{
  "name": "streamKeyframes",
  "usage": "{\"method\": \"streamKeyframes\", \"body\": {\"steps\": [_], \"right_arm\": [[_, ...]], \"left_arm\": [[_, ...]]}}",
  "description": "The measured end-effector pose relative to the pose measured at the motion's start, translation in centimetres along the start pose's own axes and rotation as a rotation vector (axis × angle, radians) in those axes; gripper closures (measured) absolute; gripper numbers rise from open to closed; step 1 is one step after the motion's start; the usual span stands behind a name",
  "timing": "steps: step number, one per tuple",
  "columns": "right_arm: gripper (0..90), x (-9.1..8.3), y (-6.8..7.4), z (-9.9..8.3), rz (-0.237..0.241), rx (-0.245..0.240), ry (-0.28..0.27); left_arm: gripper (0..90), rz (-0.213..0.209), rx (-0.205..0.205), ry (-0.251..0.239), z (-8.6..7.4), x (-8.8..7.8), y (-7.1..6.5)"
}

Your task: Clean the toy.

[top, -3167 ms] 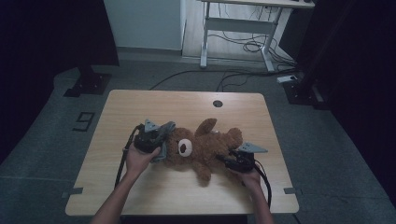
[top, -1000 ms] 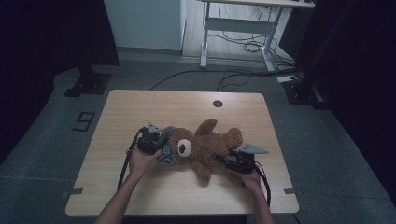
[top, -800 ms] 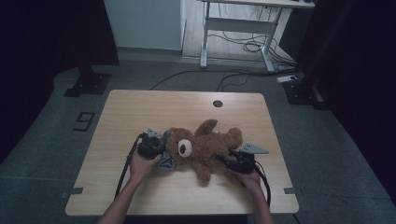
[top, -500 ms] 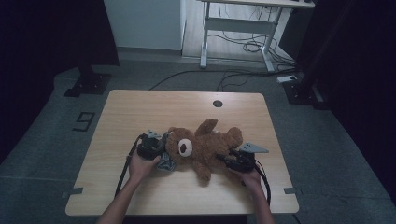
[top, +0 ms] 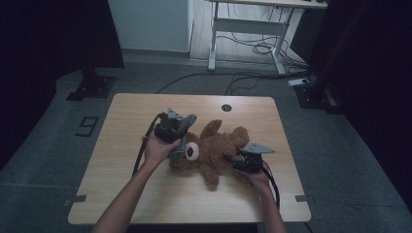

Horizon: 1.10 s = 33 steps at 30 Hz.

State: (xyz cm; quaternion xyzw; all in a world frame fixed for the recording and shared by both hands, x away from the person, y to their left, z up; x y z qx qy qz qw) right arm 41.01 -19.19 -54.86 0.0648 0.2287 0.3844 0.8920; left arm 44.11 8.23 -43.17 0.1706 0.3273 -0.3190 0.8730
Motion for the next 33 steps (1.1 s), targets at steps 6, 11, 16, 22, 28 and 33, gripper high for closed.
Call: {"method": "streamKeyframes", "body": {"steps": [6, 11, 16, 22, 28, 33], "right_arm": [[50.2, 0.0, 0.2, -0.2, -0.011, -0.009, -0.013], [49.3, 0.0, 0.3, -0.2, -0.011, -0.013, -0.014], [37.9, -0.4, 0.6, -0.3, -0.016, 0.002, -0.001], [17.1, -1.1, 0.4, -0.6, -0.053, 0.089, 0.028], [7.9, -2.5, -0.1, -0.3, -0.095, 0.145, -0.005], [6.0, -3.0, -0.1, 0.2, -0.099, 0.166, -0.026]], "left_arm": [[76.9, -0.021, 0.016, 0.072, -0.6, 3.6, -1.4], [77.2, -0.033, 0.01, 0.069, -1.3, 3.5, -1.5], [77.7, -0.058, 0.007, 0.053, -2.4, 3.4, -1.9], [78.0, -0.058, 0.026, 0.015, -3.5, 2.8, -2.8], [78.2, -0.032, 0.068, -0.041, -4.9, 2.0, -4.2], [78.3, -0.052, 0.062, -0.063, -5.6, 1.5, -4.6]]}}
Point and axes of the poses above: each handheld gripper's, and its own axes: x roughly forward along the jaws, z roughly out of its top, y roughly to its left, the point moved 3 cm from there along x, roughly forward along the jaws, and after that the axes turned 9 degrees about x, right-handed, at the moved point
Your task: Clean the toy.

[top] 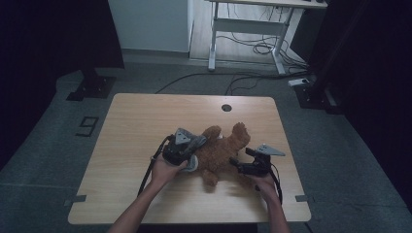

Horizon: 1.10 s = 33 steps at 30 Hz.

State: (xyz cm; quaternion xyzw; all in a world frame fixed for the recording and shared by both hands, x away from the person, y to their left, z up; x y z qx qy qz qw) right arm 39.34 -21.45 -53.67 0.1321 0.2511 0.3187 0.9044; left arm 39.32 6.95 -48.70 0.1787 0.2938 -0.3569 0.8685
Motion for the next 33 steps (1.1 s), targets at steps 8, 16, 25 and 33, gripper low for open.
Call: {"method": "streamKeyframes", "body": {"steps": [8, 16, 25, 33], "right_arm": [[8.0, -1.6, 0.7, 1.9, -0.013, 0.065, -0.093], [10.7, -1.4, 0.3, 1.7, -0.013, 0.087, -0.082], [42.7, -2.0, 0.5, 1.5, 0.047, 0.048, -0.086], [60.3, -2.4, 0.7, 0.3, 0.056, 0.024, -0.059]], "left_arm": [[78.5, -0.029, 0.02, -0.026, -1.1, -0.9, -1.3], [78.6, -0.072, 0.002, -0.062, -2.2, -1.6, -2.3], [78.5, -0.09, -0.008, -0.07, -2.5, -1.9, -2.8], [77.9, -0.111, -0.038, -0.074, -2.5, -2.2, -2.8]]}}
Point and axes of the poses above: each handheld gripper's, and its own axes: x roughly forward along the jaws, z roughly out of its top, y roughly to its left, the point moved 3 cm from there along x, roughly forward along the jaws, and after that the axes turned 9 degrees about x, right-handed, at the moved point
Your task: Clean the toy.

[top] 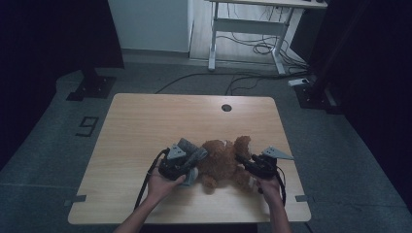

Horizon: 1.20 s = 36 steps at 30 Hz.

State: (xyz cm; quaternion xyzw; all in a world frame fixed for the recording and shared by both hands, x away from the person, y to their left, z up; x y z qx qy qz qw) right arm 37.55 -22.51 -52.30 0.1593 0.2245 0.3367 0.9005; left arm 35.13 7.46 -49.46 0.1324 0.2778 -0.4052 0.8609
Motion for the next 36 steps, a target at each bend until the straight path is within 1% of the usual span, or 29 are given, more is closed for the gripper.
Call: {"method": "streamKeyframes", "body": {"steps": [5, 6, 7, 8, 9, 12, 13, 14, 16, 17, 18, 20, 21, 22, 23, 24, 25, 26, 27, 28, 29, 30, 31, 33, 34, 35, 36], "right_arm": [[64.5, -0.2, -0.2, -0.7, 0.003, -0.003, 0.013], [64.9, -0.3, -0.3, -0.8, -0.001, -0.007, 0.017], [64.9, -0.3, -0.3, -0.8, -0.001, -0.007, 0.017], [65.4, -0.3, -0.4, -1.0, -0.01, -0.021, 0.021], [65.4, -0.4, -0.5, -1.0, -0.014, -0.025, 0.025], [65.4, -0.4, -0.6, -1.2, -0.017, -0.037, 0.024], [65.4, -0.4, -0.6, -1.2, -0.017, -0.037, 0.024], [65.5, -0.4, -0.6, -1.2, -0.019, -0.04, 0.025], [65.4, -0.4, -0.6, -1.3, -0.02, -0.038, 0.024], [65.4, -0.4, -0.6, -1.3, -0.02, -0.037, 0.025], [65.4, -0.4, -0.6, -1.3, -0.02, -0.036, 0.025], [65.4, -0.4, -0.6, -1.3, -0.02, -0.037, 0.026], [65.4, -0.4, -0.7, -1.3, -0.019, -0.037, 0.027], [65.4, -0.5, -0.7, -1.3, -0.019, -0.036, 0.028], [65.3, -0.5, -0.7, -1.3, -0.017, -0.033, 0.027], [65.4, -0.5, -0.8, -1.3, -0.015, -0.031, 0.028], [65.4, -0.5, -0.9, -1.3, -0.012, -0.03, 0.03], [65.3, -0.5, -0.9, -1.3, -0.009, -0.028, 0.03], [65.3, -0.5, -0.9, -1.3, -0.009, -0.028, 0.03], [65.3, -0.4, -0.9, -1.3, -0.007, -0.029, 0.032], [65.4, -0.3, -1.0, -1.4, -0.005, -0.028, 0.037], [65.3, -0.3, -1.0, -1.4, -0.007, -0.026, 0.04], [65.3, -0.3, -1.0, -1.4, -0.007, -0.026, 0.04], [65.4, -0.3, -1.1, -1.5, -0.01, -0.02, 0.041], [65.4, -0.3, -1.1, -1.5, -0.012, -0.019, 0.042], [65.4, -0.3, -1.1, -1.5, -0.014, -0.018, 0.044], [65.4, -0.3, -1.2, -1.5, -0.015, -0.016, 0.044]], "left_arm": [[77.4, -0.002, -0.005, -0.012, 0.4, -0.4, -0.2], [77.4, 0.0, -0.007, -0.025, 1.1, -1.0, -0.1], [77.4, 0.0, -0.007, -0.025, 1.1, -1.0, -0.1], [77.3, 0.018, -0.004, -0.043, 2.0, -1.5, 0.2], [77.3, 0.03, 0.002, -0.053, 2.8, -1.8, 0.4], [77.3, 0.054, 0.009, -0.074, 4.5, -2.4, 0.9], [77.4, 0.054, 0.009, -0.074, 4.5, -2.4, 0.9], [77.4, 0.064, 0.011, -0.08, 5.8, -2.5, 1.3], [77.4, 0.064, 0.009, -0.074, 6.8, -1.9, 1.4], [77.4, 0.064, 0.009, -0.074, 6.8, -1.9, 1.4], [77.4, 0.06, 0.024, -0.034, 7.3, -0.6, 1.2], [77.4, 0.06, 0.03, -0.005, 7.3, 0.6, 1.0], [77.4, 0.06, 0.03, -0.005, 7.3, 0.6, 1.0], [77.4, 0.066, 0.03, 0.034, 6.6, 2.0, 0.9], [77.4, 0.067, 0.027, 0.059, 5.9, 2.7, 1.1], [77.5, 0.07, 0.024, 0.064, 5.5, 2.9, 1.3], [77.6, 0.07, 0.012, 0.057, 5.0, 3.0, 1.6], [77.6, 0.061, -0.005, 0.044, 4.7, 2.8, 1.9], [77.7, 0.061, -0.005, 0.044, 4.7, 2.8, 1.9], [77.7, 0.055, -0.021, 0.034, 4.6, 2.5, 2.1], [77.6, 0.07, -0.016, 0.031, 4.6, 1.8, 2.5], [77.6, 0.077, -0.015, 0.032, 4.6, 1.4, 2.6], [77.6, 0.077, -0.015, 0.032, 4.6, 1.4, 2.6], [77.6, 0.101, -0.012, 0.032, 4.4, 0.4, 3.2], [77.6, 0.11, -0.012, 0.031, 4.2, 0.0, 3.5], [77.6, 0.133, -0.013, 0.031, 3.7, -0.8, 4.2], [77.6, 0.141, -0.017, 0.031, 3.4, -1.1, 4.4]]}}
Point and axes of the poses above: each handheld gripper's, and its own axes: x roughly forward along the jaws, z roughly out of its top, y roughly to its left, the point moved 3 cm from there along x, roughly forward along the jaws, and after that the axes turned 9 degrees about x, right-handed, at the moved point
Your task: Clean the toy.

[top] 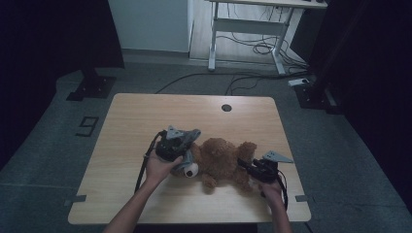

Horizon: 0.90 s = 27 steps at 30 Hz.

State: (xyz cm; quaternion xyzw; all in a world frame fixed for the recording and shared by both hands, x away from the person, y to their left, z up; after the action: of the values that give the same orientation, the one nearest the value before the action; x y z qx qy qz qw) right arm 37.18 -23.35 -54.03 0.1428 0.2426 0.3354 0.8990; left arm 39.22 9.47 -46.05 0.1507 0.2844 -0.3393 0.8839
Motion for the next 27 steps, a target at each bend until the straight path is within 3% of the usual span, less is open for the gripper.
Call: {"method": "streamKeyframes", "body": {"steps": [7, 10, 15, 16, 17, 20, 21, 24, 27], "right_arm": [[65.4, 0.1, -0.2, -0.1, -0.002, 0.008, 0.004], [65.4, 0.2, -0.3, -0.2, -0.006, 0.01, 0.004], [65.3, 0.1, -0.4, -0.2, -0.009, 0.017, 0.003], [65.3, 0.1, -0.4, -0.2, -0.005, 0.023, 0.002], [65.3, 0.1, -0.4, -0.2, -0.005, 0.023, 0.002], [65.3, 0.1, -0.4, -0.2, -0.007, 0.019, 0.002], [65.4, 0.1, -0.4, -0.2, -0.007, 0.019, 0.002], [65.3, 0.1, -0.4, -0.2, -0.007, 0.019, 0.001], [65.3, 0.1, -0.4, -0.2, -0.007, 0.018, 0.002]], "left_arm": [[77.8, 0.047, -0.06, 0.006, -2.5, -1.3, 2.4], [77.9, 0.061, -0.074, 0.039, -4.0, -1.3, 3.1], [77.9, 0.044, -0.09, -0.013, -3.5, -2.2, 3.2], [77.9, 0.031, -0.078, -0.05, -2.4, -2.7, 2.6], [77.9, 0.031, -0.078, -0.05, -2.4, -2.7, 2.6], [77.9, -0.003, -0.024, -0.102, 0.2, -3.5, 0.6], [77.8, -0.003, -0.024, -0.102, 0.2, -3.5, 0.6], [77.8, -0.051, 0.035, -0.124, 2.5, -3.2, -2.2], [77.8, -0.081, 0.05, -0.127, 3.3, -2.6, -3.3]]}}
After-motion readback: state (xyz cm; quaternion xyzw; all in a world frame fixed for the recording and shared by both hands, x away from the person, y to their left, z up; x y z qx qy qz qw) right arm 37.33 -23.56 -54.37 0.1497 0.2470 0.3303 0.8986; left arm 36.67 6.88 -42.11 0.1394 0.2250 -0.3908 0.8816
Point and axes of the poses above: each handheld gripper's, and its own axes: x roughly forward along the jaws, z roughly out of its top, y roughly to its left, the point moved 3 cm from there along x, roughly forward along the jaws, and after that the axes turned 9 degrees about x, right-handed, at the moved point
